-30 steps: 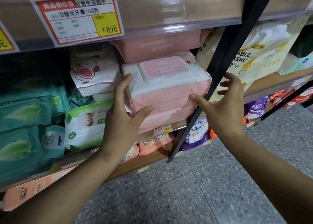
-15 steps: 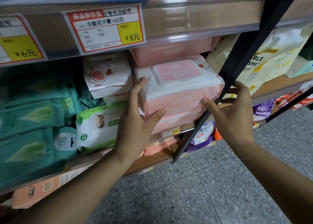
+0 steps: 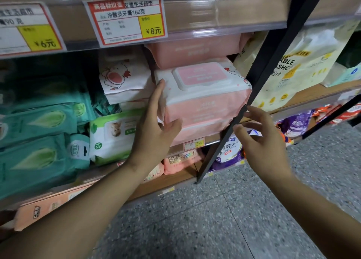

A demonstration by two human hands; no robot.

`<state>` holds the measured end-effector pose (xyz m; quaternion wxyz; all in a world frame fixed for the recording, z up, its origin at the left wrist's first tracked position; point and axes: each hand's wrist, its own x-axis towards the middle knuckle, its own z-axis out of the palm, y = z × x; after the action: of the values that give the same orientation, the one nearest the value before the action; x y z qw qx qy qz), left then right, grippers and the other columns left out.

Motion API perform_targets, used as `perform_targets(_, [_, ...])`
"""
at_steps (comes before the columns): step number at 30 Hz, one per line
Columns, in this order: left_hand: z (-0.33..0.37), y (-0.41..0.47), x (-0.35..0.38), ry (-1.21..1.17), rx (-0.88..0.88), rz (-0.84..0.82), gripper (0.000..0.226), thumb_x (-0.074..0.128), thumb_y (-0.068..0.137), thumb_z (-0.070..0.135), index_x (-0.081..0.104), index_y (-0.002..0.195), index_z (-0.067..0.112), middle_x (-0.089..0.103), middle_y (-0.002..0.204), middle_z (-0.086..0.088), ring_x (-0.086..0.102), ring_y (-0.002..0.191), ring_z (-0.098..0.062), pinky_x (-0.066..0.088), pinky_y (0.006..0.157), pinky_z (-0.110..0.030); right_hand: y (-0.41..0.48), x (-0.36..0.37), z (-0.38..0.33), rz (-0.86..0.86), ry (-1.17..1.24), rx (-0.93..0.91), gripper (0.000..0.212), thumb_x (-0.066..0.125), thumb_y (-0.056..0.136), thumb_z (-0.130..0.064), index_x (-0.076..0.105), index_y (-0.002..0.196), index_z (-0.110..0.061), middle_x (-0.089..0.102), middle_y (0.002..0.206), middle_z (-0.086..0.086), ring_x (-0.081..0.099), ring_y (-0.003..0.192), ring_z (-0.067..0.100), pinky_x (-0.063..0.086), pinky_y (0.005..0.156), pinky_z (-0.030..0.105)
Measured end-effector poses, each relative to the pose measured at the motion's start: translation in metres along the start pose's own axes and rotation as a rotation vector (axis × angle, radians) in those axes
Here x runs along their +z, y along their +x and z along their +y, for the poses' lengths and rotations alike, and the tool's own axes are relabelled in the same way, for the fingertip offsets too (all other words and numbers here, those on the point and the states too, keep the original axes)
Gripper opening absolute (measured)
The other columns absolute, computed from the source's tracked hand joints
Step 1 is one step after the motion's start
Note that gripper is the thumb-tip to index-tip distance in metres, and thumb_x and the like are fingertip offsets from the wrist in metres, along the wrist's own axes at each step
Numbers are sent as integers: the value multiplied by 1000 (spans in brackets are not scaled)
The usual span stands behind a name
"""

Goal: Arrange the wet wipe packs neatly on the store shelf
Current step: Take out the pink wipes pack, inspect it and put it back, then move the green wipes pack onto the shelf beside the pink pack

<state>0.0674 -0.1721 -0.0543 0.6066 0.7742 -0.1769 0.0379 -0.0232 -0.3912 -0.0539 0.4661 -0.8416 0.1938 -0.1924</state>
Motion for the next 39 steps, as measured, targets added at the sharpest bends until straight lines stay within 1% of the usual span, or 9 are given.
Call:
perform_targets(4, [6, -2, 3, 32, 6, 54, 82, 70, 87, 6, 30, 151, 36, 30, 141, 39, 47, 128, -45, 47, 97, -47, -7, -5, -3, -108, -9, -51, 58, 69, 95, -27, 47, 148, -32, 61, 139, -14, 54, 130, 2, 48, 106, 40])
perform_targets(7, [6, -2, 4, 26, -2, 57, 81, 70, 86, 5, 31, 152, 30, 29, 136, 42, 41, 134, 6, 39, 99, -10, -7, -7, -6, -177, -21, -65, 67, 69, 95, -31, 38, 155, -36, 50, 153, -18, 45, 140, 2, 40, 115, 36])
perform_targets(9, [10, -3, 3, 33, -20, 39, 83, 72, 86, 6, 30, 152, 30, 30, 139, 36, 36, 133, 13, 33, 94, 1, -7, -6, -9, -212, -11, -50, 71, 70, 95, -32, 35, 157, -37, 45, 157, -19, 44, 142, 7, 38, 115, 35])
perform_targets(13, [19, -11, -8, -12, -113, -65, 81, 74, 86, 21, 29, 148, 49, 41, 152, 20, 53, 125, -35, 48, 81, -14, -14, -1, -14, -245, 73, -29, 69, 72, 94, -28, 39, 155, -32, 55, 144, -13, 53, 130, 9, 45, 109, 37])
perform_targets(16, [25, -24, -31, -42, -199, -142, 71, 69, 88, 37, 32, 146, 51, 64, 120, 28, 66, 101, -9, 47, 90, -25, -25, 6, -19, -294, 94, -30, 78, 72, 92, -31, 31, 159, -35, 52, 147, -13, 54, 130, 7, 45, 104, 27])
perform_targets(20, [29, -49, -69, 24, -263, -146, 57, 62, 89, 49, 41, 142, 46, 60, 129, 19, 53, 109, 14, 38, 84, -15, -42, 31, -47, -353, 144, -78, 91, 72, 84, -46, 24, 161, -40, 46, 155, -14, 46, 139, 4, 38, 100, 17])
perform_targets(27, [28, -88, -137, -11, -284, -82, 39, 61, 90, 44, 53, 128, 41, 58, 127, 17, 58, 96, 18, 42, 69, -1, -78, 89, -103, -522, 233, -124, 82, 72, 77, -49, 39, 152, -44, 54, 144, -23, 50, 134, -6, 43, 112, 32])
perform_targets(33, [14, -118, -217, 8, -301, 53, 69, 62, 79, 65, 37, 142, 52, 40, 148, 28, 39, 132, 6, 36, 107, -28, -108, 150, -146, -617, 214, -138, 90, 74, 75, -52, 33, 156, -46, 50, 153, -19, 46, 138, -6, 41, 115, 36])
perform_targets(39, [1, -139, -303, -28, -306, 178, 74, 63, 77, 67, 35, 143, 54, 41, 145, 35, 38, 134, 8, 38, 100, -20, -139, 221, -199, -729, 231, -162, 95, 74, 71, -54, 32, 156, -48, 46, 156, -20, 43, 141, -5, 38, 115, 29])
